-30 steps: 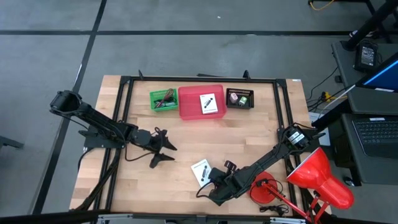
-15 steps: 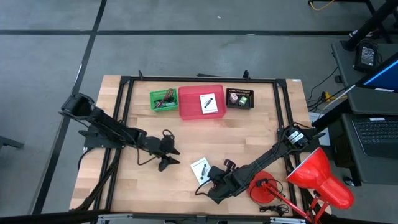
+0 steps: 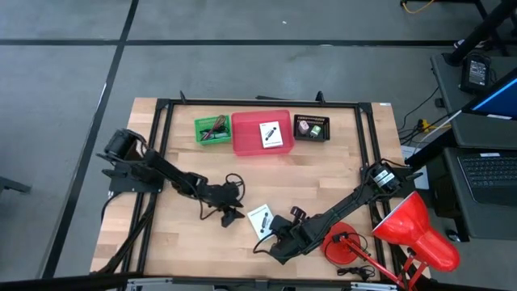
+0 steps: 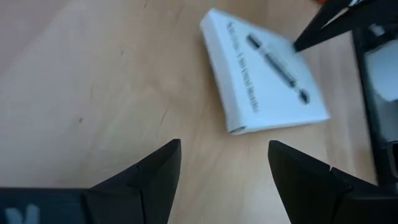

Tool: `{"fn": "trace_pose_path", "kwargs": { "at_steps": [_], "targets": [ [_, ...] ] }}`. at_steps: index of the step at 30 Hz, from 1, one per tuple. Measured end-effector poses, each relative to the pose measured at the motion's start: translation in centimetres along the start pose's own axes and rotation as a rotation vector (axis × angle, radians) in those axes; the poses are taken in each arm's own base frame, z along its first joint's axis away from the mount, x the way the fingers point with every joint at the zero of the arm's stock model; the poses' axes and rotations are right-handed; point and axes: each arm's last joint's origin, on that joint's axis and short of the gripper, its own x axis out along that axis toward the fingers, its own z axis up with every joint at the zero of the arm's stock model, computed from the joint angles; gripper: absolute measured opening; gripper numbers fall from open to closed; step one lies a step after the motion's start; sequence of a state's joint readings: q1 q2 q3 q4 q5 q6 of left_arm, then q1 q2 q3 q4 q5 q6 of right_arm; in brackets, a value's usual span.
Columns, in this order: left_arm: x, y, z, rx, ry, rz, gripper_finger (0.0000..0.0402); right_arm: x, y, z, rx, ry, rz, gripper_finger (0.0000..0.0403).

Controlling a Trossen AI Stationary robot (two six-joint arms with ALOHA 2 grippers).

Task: Pick and place items into bin
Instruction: Put the white card reader box into the red bin

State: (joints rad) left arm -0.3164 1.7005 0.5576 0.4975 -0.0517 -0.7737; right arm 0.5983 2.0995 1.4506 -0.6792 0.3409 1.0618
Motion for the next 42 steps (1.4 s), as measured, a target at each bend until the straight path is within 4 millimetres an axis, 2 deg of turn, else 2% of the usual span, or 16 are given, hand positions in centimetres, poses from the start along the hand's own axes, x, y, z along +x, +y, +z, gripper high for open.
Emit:
{"fn": "trace_pose_path", "kwargs": {
  "at_steps": [9, 29, 42],
  "targets": [
    [2.0, -0.5, 0.4, -0.001, 0.019, -0.005, 0.0235, 0.0, 0.0, 0.0, 0.0, -0.005, -0.003, 0.0],
    [2.1, -1.0, 0.9, -0.03, 0.005, -0.055, 0.0235, 0.0, 0.0, 0.1, 0.001, -0.007, -0.004, 0.0],
    [2.1, -1.1, 0.9, -0.029, 0.0, -0.059, 0.0235, 0.3, -0.5, 0.8, 0.005, -0.008, -0.013, 0.0]
  ]
}}
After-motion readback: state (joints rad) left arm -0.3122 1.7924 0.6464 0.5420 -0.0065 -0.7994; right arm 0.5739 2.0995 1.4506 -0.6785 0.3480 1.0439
